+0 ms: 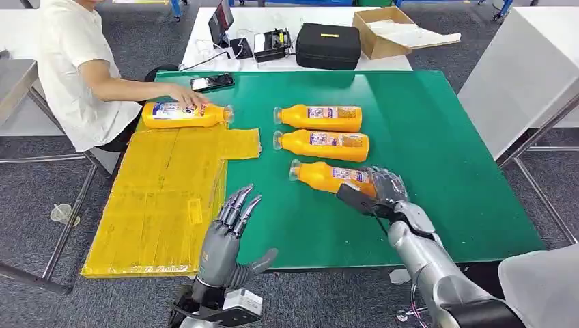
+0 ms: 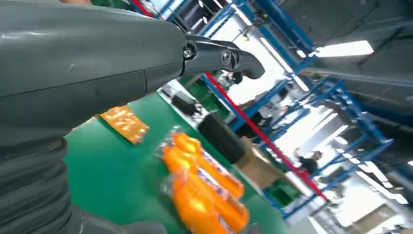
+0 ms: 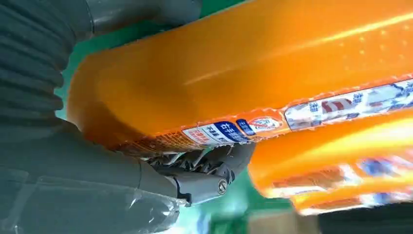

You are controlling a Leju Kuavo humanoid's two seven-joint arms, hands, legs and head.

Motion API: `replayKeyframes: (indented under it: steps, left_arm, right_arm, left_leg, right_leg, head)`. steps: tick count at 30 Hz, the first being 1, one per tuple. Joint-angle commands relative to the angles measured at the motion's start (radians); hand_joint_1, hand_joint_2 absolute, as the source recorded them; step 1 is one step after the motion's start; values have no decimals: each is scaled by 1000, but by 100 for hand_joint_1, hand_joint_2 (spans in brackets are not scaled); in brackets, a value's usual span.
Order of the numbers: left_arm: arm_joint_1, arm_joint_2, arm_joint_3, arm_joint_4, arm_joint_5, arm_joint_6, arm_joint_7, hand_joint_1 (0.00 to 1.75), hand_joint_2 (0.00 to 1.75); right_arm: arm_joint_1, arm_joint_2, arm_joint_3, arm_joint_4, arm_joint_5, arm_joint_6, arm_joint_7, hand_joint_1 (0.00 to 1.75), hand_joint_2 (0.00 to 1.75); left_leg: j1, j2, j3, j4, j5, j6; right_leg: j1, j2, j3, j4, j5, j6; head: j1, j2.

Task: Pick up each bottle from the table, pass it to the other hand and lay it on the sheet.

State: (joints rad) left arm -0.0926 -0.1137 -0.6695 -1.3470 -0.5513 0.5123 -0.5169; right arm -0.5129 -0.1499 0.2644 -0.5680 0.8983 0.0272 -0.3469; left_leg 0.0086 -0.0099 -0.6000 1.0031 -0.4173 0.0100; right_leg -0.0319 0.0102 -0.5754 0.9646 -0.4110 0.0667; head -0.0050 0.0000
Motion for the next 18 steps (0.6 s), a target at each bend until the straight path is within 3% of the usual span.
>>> replayKeyframes:
  steps: [1, 5, 6, 9, 13, 14, 18]
  left_arm:
    - [-33, 4, -31, 52, 136, -69, -51, 0, 175]
    - [1, -74, 61, 44, 414, -157, -10, 0, 175]
    - [-5, -80, 68, 55, 475, -172, 10, 0, 175]
    - [-10, -106, 105, 91, 724, -200, 90, 0, 175]
    - [-31, -87, 86, 124, 904, -211, 125, 0, 175]
    - [-35, -82, 80, 129, 930, -226, 137, 0, 175]
    - [-39, -79, 73, 130, 936, -229, 139, 0, 175]
  right_arm:
    - [205, -20, -30, -157, -319, 166, -203, 175, 175]
    - [335, 28, -18, -457, -486, 149, -226, 175, 175]
    - [359, 43, -9, -518, -506, 136, -215, 175, 175]
    - [409, 88, 47, -670, -530, 60, -212, 175, 175]
    - [395, 106, 152, -693, -524, -37, -215, 175, 175]
    - [381, 110, 171, -670, -526, -41, -218, 175, 175]
    - [370, 112, 177, -639, -532, -55, -231, 175, 175]
  left_leg:
    - [2, -2, 4, -2, 0, 0]
    - [3, 0, 2, -1, -1, 0]
    - [2, 2, 2, -2, -1, 0]
    - [3, 1, 0, 0, -1, 0]
    - [2, 4, -8, 0, 0, 0]
    - [3, 6, -8, 1, -2, -1]
    - [3, 2, -13, 0, 1, 0]
  right_leg:
    - [3, -2, 5, -4, 0, -3]
    - [4, -1, 4, -2, 0, -4]
    - [4, 1, 14, -3, 0, -4]
    - [4, -1, 13, -1, -2, -5]
    - [2, 5, 4, 1, 1, -2]
    - [4, 5, 4, 2, -1, -6]
    - [3, 2, 0, 1, 0, -3]
  head:
    - [0, 0]
    - [0, 0]
    - [0, 0]
    - [0, 0]
    - [-1, 0]
    - [0, 0]
    - [0, 0]
